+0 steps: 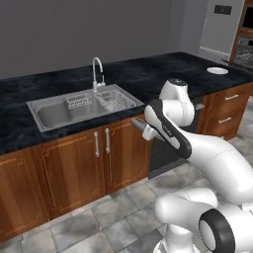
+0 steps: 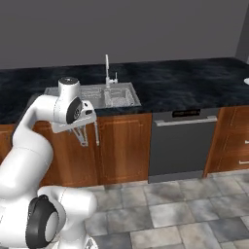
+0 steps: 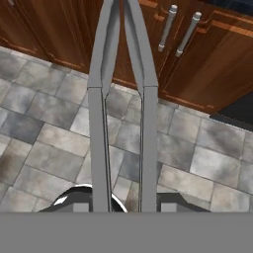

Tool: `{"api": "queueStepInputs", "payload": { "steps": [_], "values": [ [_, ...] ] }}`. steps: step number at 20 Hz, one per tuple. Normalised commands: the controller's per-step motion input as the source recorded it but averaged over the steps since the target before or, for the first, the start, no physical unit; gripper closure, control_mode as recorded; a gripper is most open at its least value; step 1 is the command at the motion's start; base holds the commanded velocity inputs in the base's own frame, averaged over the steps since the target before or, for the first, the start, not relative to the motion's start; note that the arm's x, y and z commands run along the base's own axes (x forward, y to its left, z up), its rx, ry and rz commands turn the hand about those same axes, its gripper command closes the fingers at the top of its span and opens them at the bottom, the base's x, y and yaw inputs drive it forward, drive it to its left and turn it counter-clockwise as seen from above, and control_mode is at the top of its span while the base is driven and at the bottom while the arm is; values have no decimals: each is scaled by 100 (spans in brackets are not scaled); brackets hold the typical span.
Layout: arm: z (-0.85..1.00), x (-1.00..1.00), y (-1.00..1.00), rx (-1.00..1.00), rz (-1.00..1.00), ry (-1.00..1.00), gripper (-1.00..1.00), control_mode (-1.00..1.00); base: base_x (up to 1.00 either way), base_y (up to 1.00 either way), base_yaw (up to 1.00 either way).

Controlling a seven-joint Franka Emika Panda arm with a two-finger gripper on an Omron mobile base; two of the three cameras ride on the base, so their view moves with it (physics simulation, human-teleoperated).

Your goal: Pick up the tongs from the counter and place them near the plate next to the oven.

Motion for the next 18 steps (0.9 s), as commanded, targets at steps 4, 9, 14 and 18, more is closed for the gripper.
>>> {"api": "queueStepInputs", "payload": {
  "steps": [4,9,14,18],
  "values": [
    [0,0,0,0,0,0,100,100,65,-42,1],
    [0,0,0,0,0,0,100,100,67,-43,1],
    [0,0,0,0,0,0,100,100,68,-43,1],
    [0,0,0,0,0,0,100,100,68,-45,0]
  ]
}}
